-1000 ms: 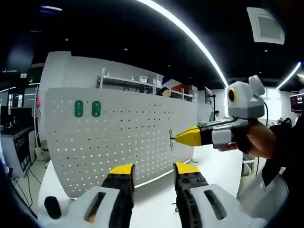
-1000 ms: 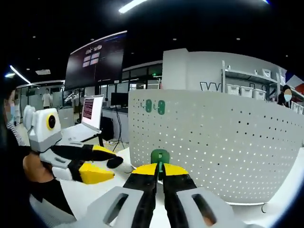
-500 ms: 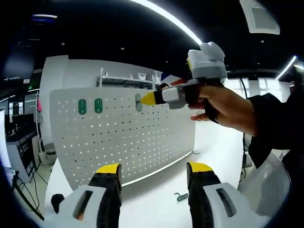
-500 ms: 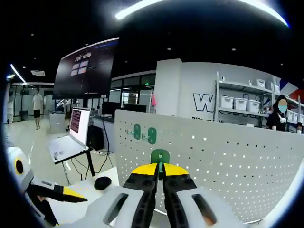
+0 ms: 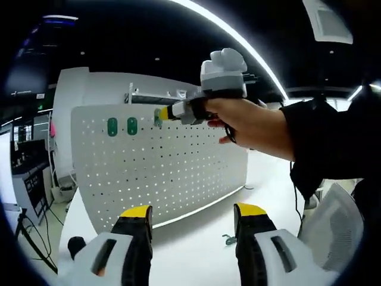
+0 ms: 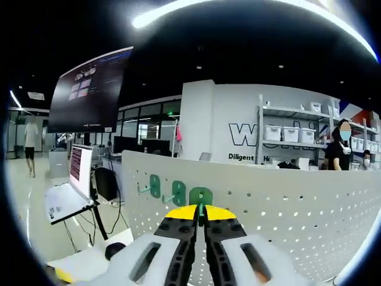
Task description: Insert the hook assembly into the mounting plate slot until the hook locks in place.
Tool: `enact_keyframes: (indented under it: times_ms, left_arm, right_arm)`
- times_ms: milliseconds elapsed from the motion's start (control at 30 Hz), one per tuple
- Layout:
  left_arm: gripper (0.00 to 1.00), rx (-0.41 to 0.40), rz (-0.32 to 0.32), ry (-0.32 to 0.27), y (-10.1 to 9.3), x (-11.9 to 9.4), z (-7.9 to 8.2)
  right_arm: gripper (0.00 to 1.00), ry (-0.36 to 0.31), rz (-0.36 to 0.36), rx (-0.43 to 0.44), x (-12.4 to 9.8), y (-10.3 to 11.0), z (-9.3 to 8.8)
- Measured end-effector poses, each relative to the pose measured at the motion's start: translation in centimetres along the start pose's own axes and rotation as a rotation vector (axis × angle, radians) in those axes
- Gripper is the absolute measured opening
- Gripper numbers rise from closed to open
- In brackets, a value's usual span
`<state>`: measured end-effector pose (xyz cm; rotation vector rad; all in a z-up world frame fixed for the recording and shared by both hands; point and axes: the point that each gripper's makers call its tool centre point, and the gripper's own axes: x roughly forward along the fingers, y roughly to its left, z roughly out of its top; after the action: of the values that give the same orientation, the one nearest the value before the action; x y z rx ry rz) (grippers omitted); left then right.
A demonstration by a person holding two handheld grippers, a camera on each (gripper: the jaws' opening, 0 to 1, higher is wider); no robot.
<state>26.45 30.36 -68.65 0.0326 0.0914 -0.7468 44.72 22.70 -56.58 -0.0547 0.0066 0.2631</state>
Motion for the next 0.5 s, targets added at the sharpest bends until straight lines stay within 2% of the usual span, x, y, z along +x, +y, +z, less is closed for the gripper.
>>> enact_keyframes:
  times_ms: [167,500]
  left_arm:
    - [0.55,-0.015,0.013,0.000,0.8,-0.3,-0.4]
    - [0.53,-0.027,0.007,0.001,1.2,-0.3,-0.6]
  right_arm:
    - [0.02,0.013,-0.027,0.018,1.5,-0.9,-0.4]
    - [0.02,0.026,-0.066,0.014,2.3,-1.0,-1.1]
